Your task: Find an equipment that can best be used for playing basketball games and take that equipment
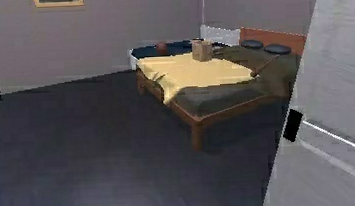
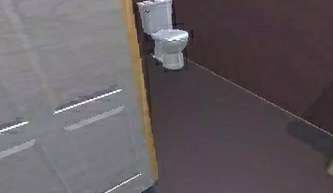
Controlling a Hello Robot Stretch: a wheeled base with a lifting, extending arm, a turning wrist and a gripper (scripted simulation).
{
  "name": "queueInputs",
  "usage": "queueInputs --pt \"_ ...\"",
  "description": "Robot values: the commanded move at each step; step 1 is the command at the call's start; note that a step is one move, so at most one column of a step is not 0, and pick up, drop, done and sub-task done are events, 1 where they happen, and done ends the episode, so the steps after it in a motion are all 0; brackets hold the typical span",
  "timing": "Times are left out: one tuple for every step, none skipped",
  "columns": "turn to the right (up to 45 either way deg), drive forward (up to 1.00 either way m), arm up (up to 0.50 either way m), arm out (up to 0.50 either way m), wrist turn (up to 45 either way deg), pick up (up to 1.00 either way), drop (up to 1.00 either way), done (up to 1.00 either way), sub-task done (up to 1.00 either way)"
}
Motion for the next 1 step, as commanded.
queueInputs --pt "-21.0 0.0 0.0 0.0 0.0 0.0 0.0 0.0 0.0"
